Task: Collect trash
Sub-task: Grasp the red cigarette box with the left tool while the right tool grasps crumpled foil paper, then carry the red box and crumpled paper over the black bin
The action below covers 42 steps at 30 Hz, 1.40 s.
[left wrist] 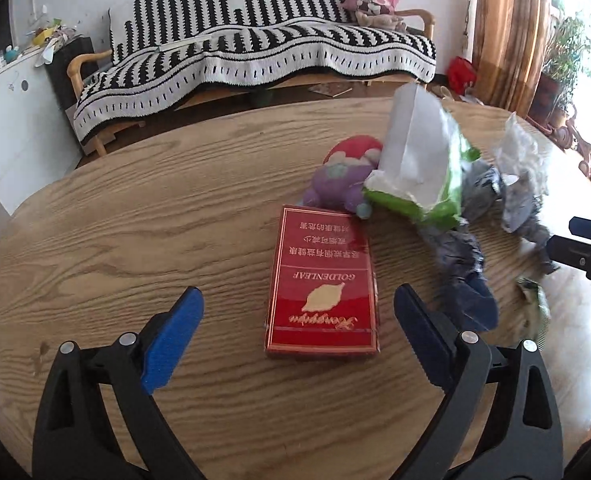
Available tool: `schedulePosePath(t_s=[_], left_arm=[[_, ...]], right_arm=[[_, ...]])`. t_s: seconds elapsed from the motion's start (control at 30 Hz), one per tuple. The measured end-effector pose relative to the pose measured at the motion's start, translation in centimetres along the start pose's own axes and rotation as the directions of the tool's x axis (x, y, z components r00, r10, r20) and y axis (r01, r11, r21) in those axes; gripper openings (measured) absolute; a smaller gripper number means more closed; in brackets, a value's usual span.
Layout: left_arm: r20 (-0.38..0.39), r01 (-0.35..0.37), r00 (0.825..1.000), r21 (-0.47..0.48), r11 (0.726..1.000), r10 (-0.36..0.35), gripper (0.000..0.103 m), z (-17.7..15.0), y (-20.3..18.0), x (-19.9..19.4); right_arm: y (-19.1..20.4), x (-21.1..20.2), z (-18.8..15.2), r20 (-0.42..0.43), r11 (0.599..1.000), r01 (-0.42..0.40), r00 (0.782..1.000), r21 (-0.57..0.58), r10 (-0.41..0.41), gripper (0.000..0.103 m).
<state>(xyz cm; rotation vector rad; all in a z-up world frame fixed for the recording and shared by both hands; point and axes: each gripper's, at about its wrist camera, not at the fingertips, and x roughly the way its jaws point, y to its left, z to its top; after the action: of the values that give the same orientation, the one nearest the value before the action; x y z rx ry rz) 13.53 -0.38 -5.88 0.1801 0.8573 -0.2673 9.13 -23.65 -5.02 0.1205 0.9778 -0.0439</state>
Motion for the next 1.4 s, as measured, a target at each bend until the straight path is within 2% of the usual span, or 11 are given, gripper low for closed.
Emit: schedulePosePath(t_s=[0.13, 0.23, 0.27, 0.37, 0.47, 0.67, 0.87, 1.03, 1.17, 1.33, 1.4], left_arm=[[-0.017, -0.002, 1.0, -0.01, 1.0, 0.002, 0.093, 0.4, 0.1, 1.1], [-0.03, 0.004, 1.0, -0.013, 1.0, -0.004, 0.092, 0.3, -0.1, 1.5], [-0.036, 0.002, 0.999, -0.006, 1.0, -0.002, 0.089, 0.3, -0.2, 1.6], [-0.054, 0.013, 0.998, -0.005, 1.0, -0.014, 0.062, 0.0, -0.3, 1.6], [-0.064, 0.01, 0.998, -0.02, 1.0, -0.011, 0.057, -0.3, -0.1, 1.3], [-0.038, 0.014, 0.999, -0.03, 0.999, -0.015, 0.057, -0.1, -0.2, -1.4], [0.048, 0.04, 0.998, -0.038, 0.998, -0.038, 0.057, 0.6, -2.0, -6.1], [0.101, 0.101, 0.99, 0.01, 0.995, -0.102, 0.057, 1.2, -6.8, -8.8], [0.114, 0.163, 0.979, 0.072, 0.984, -0.171, 0.057, 1.5, -12.8, -10.1], [0.106, 0.266, 0.952, 0.186, 0.946, -0.288, 0.057, 1.0, -22.5, -11.4], [0.095, 0.318, 0.932, 0.246, 0.915, -0.35, 0.057, 0.2, -27.3, -12.2]], right_arm=[[0.3, 1.5, 0.4, -0.021, 0.999, 0.031, 0.999, -0.014, -0.032, 0.079], [0.6, 2.4, 0.5, -0.043, 0.999, 0.032, 0.999, -0.019, -0.032, 0.064], [0.6, 2.5, 0.4, -0.051, 0.999, 0.03, 0.998, -0.022, -0.031, 0.057], [0.7, 2.8, 0.4, -0.057, 0.999, 0.031, 0.998, -0.035, -0.033, 0.04], [0.9, 2.1, -0.3, -0.047, 0.999, 0.024, 0.999, -0.044, -0.027, 0.026], [0.1, -1.5, -1.2, 0.005, 0.999, -0.014, 1.0, -0.048, 0.015, 0.024], [-2.5, -5.9, -2.6, 0.056, 0.999, -0.024, 0.998, -0.033, 0.026, 0.024], [-6.5, -9.5, -4.6, 0.098, 1.0, 0.005, 0.995, 0.009, -0.006, 0.024], [-10.9, -12.6, -6.7, 0.129, 0.996, 0.056, 0.989, 0.075, -0.065, 0.024], [-19.0, -16.5, -11.1, 0.141, 0.971, 0.149, 0.974, 0.185, -0.176, 0.024], [-22.8, -18.1, -13.5, 0.136, 0.949, 0.194, 0.963, 0.248, -0.232, 0.024]])
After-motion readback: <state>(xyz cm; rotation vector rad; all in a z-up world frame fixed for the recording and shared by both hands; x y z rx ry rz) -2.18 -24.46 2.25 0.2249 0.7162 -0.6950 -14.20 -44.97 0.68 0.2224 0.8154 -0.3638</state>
